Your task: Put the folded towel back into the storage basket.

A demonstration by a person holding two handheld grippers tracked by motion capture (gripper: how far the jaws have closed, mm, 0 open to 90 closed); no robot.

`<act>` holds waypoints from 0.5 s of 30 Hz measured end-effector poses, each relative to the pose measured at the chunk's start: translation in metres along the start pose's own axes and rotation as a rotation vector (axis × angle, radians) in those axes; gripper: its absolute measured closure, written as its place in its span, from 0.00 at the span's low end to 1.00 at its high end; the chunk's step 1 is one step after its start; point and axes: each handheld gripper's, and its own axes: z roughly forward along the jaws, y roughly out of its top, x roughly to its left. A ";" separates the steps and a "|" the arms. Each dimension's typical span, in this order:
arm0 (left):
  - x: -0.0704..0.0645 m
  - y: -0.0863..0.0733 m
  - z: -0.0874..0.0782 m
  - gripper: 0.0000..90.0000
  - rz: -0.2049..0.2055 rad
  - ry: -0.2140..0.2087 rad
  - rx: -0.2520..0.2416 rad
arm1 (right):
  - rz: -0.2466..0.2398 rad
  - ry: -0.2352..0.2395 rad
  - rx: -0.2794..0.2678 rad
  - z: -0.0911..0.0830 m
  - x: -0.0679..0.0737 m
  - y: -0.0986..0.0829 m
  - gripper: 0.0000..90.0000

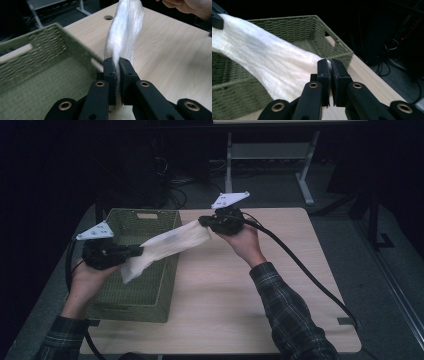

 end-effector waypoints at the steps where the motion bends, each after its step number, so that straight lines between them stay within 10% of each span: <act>1: 0.003 -0.003 -0.003 0.94 -0.002 0.005 0.003 | -0.005 0.007 0.003 0.005 0.002 0.002 0.96; 15: 0.033 -0.047 -0.032 0.94 -0.070 0.100 0.031 | -0.055 0.072 0.027 0.070 0.027 0.029 0.96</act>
